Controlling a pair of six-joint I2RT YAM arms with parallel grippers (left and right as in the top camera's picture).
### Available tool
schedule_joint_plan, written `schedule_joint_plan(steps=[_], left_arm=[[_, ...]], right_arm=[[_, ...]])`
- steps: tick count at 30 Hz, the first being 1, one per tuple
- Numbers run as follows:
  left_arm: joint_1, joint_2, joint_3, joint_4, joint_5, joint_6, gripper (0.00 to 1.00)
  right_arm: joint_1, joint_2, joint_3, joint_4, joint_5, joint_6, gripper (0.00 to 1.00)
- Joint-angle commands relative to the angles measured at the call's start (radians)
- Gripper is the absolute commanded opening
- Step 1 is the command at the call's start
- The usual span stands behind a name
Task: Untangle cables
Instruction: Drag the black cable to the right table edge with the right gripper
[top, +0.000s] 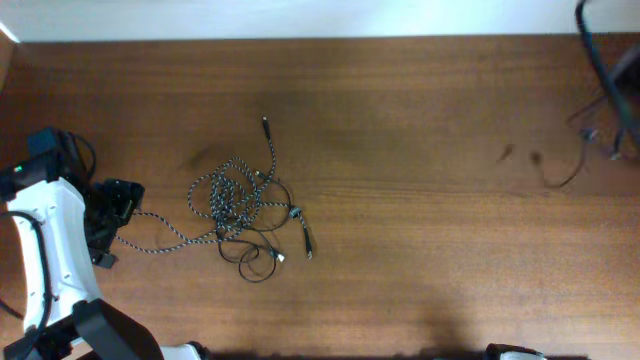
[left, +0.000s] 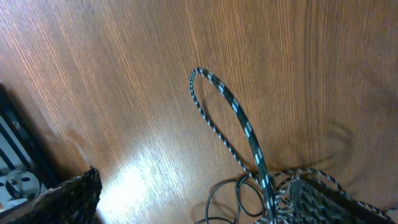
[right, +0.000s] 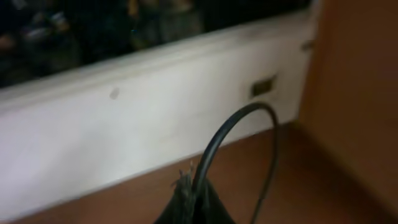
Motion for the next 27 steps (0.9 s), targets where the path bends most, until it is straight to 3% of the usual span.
schedule_joint_plan(steps=[1,3,5,9,12,13,14,15,17,19,20,25,27], left_arm=[[0.002,-0.014,0.015,-0.002,-0.005,0.002,0.99],[0.002,-0.014,0.015,-0.002,-0.005,0.002,0.99],[0.002,-0.014,0.015,-0.002,-0.005,0.002,0.99],[0.002,-0.014,0.015,-0.002,-0.005,0.002,0.99],[0.002,-0.014,0.015,-0.002,-0.005,0.002,0.99],[0.002,-0.014,0.015,-0.002,-0.005,0.002,0.99],[0.002,-0.014,0.015,-0.002,-0.005,0.002,0.99],[0.002,-0.014,0.015,-0.002,-0.005,0.002,0.99],[0.002,-0.014,0.015,-0.002,-0.005,0.002,0.99],[0.002,-0.014,0.015,-0.002,-0.005,0.002,0.99],[0.002,-0.014,0.015,-0.002,-0.005,0.002,0.99],[0.002,-0.014,0.015,-0.002,-0.005,0.002,0.99],[0.002,-0.014,0.015,-0.002,-0.005,0.002,0.99]], right_arm=[[-0.028,0.170,0.237,0.004,0.415,-0.158,0.04],[-0.136,0.261,0.261,0.079,0.570,-0.157,0.04],[-0.268,0.322,0.212,0.079,0.556,-0.155,0.04],[-0.542,0.365,-0.085,0.096,0.192,-0.152,0.04],[-0.683,0.369,-0.298,0.155,0.130,-0.051,0.13],[-0.709,0.369,-0.339,0.169,0.111,-0.008,0.20],[-0.742,0.369,-0.401,0.203,0.073,0.028,0.34],[-0.775,0.369,-0.477,0.254,0.032,0.029,0.57],[-0.786,0.369,-0.521,0.293,0.014,0.029,0.85],[-0.785,0.371,-0.523,0.309,-0.014,0.029,0.99],[-0.785,0.371,-0.523,0.317,-0.063,0.029,0.99],[-0.785,0.371,-0.523,0.360,-0.427,0.029,0.99],[-0.784,0.361,-0.521,0.650,-1.265,0.068,0.99]])
